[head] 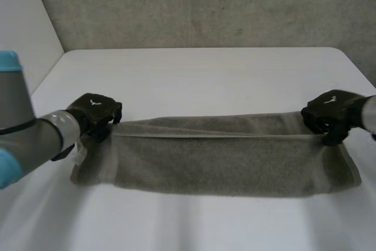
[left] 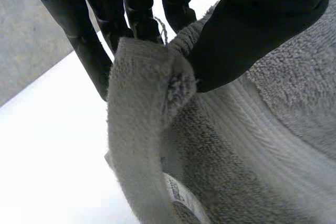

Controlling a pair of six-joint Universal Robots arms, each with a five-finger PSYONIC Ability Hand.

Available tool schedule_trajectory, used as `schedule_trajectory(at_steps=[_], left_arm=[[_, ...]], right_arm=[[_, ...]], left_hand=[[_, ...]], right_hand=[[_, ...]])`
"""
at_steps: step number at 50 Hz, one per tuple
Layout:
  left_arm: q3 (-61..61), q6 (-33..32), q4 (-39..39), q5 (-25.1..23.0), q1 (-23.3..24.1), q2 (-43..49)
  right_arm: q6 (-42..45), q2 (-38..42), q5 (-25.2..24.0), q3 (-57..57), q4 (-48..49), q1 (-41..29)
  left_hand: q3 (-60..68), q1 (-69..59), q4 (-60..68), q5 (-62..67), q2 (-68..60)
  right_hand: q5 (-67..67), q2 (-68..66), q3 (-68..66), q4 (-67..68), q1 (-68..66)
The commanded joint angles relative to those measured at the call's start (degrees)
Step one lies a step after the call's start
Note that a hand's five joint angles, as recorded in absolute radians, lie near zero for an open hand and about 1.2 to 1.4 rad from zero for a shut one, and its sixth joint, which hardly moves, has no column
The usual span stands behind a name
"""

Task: Fold the towel.

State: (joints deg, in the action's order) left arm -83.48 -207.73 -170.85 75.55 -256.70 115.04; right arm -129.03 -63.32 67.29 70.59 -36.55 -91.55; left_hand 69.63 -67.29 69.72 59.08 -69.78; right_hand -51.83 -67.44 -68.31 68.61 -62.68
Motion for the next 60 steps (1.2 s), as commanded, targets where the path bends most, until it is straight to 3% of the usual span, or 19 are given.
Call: schedule_trajectory(at_steps=[1,2,3,4,5,7,8,9,10,11,12,13,16,21,29,41,50,56,60], left_arm=[[7.18,-0.31,-15.17,3.8,0.23,6.59],[8.24,-0.49,-20.7,4.6,0.49,6.6],[8.25,-0.49,-20.76,4.6,0.5,6.6],[9.2,-0.31,-27.11,4.95,0.58,6.34],[9.21,-0.31,-27.17,4.96,0.58,6.33],[10.18,-0.31,-41.51,5.13,0.93,5.11],[10.18,-0.31,-41.58,5.13,0.94,5.1],[10.62,-0.22,-48.55,5.74,1.28,3.8],[11.14,0.12,-54.79,6.09,1.37,2.31],[11.15,0.13,-54.86,6.1,1.38,2.29],[11.32,0.65,-59.47,6.79,1.72,1.07],[11.41,1.61,-61.52,7.32,2.08,0.02],[11.5,3.12,-61.45,7.77,2.25,-1.14],[9.31,9.08,-52.51,7.42,1.99,-3.25],[1.06,9.44,-45.28,6.28,1.12,-2.46],[-13.09,8.57,-44.93,6.01,-0.47,1.41],[-18.73,6.2,-43.0,3.38,-0.47,-0.08],[-19.0,6.19,-42.29,2.67,-0.47,-1.05],[-19.09,6.19,-42.29,2.67,-0.47,-1.14]], right_arm=[[-2.88,10.4,6.97,-11.33,9.98,-4.87],[-2.9,10.41,6.98,-11.35,10.01,-4.87],[-4.81,11.19,8.11,-14.31,13.84,-5.57],[-4.83,11.2,8.12,-14.34,13.87,-5.57],[-7.09,11.29,9.17,-17.3,18.23,-6.62],[-9.84,10.76,10.06,-19.97,23.54,-7.77],[-12.8,9.37,11.02,-21.27,29.98,-8.73],[-16.22,6.48,11.98,-21.2,37.53,-9.35],[-16.25,6.45,11.99,-21.2,37.6,-9.35],[-19.65,3.23,12.86,-19.55,45.44,-9.27],[-19.68,3.2,12.87,-19.53,45.51,-9.26],[-22.47,0.16,13.74,-17.01,52.3,-9.18],[-25.65,-4.16,13.58,-12.43,59.21,-9.09],[-25.75,-5.23,12.09,-10.04,54.15,-9.26],[-25.66,-5.59,7.26,-2.67,47.45,-9.09],[-23.29,2.4,0.74,13.59,43.33,-8.74],[-21.0,4.96,-0.66,15.45,37.52,-6.19],[-24.25,6.19,-6.03,15.45,37.96,-3.9],[-27.59,7.85,-7.34,15.36,40.15,-2.06]], left_hand=[[10.37,-12.71,10.28,10.92,-10.22],[10.37,-12.71,10.28,10.92,-10.22],[10.37,-12.71,10.28,10.92,-10.22],[10.37,-12.71,10.28,10.92,-10.22],[10.37,-12.71,10.28,10.92,-10.22],[10.37,-12.71,10.28,10.92,-10.22],[10.37,-12.71,10.28,10.92,-10.22],[10.37,-12.71,10.28,10.92,-10.22],[10.37,-12.71,10.28,10.92,-10.22],[10.37,-12.71,10.28,10.92,-10.22],[10.37,-12.71,10.28,10.92,-10.22],[10.37,-12.71,10.28,10.92,-10.22],[10.37,-12.71,10.28,10.92,-10.22],[10.37,-12.71,10.28,10.92,-10.22],[10.37,-12.71,10.28,10.92,-10.22],[10.37,-12.71,10.28,10.92,-10.22],[10.37,-12.71,10.28,10.92,-10.22],[10.37,-12.71,10.28,10.92,-10.22],[10.37,-12.71,10.28,10.92,-10.22]], right_hand=[[-18.17,-12.56,-11.69,11.39,-17.32],[-18.17,-12.56,-11.69,11.39,-17.32],[-18.17,-12.56,-11.69,11.39,-17.32],[-18.17,-12.56,-11.69,11.39,-17.32],[-18.17,-12.56,-11.69,11.39,-17.32],[-18.17,-12.56,-11.69,11.39,-17.32],[-18.17,-12.56,-11.69,11.39,-17.32],[-18.17,-12.56,-11.69,11.39,-17.32],[-18.17,-12.56,-11.69,11.39,-17.32],[-18.17,-12.56,-11.69,11.39,-17.32],[-18.17,-12.56,-11.69,11.39,-17.32],[-18.17,-12.56,-11.69,11.39,-17.32],[-18.17,-12.56,-11.69,11.39,-17.32],[-18.17,-12.56,-11.69,11.39,-17.32],[-18.17,-12.56,-11.69,11.39,-17.32],[-18.17,-12.56,-11.69,11.39,-17.32],[-18.17,-12.56,-11.69,11.39,-17.32],[-18.17,-12.56,-11.69,11.39,-17.32],[-0.93,4.68,5.55,-5.85,-0.08]])
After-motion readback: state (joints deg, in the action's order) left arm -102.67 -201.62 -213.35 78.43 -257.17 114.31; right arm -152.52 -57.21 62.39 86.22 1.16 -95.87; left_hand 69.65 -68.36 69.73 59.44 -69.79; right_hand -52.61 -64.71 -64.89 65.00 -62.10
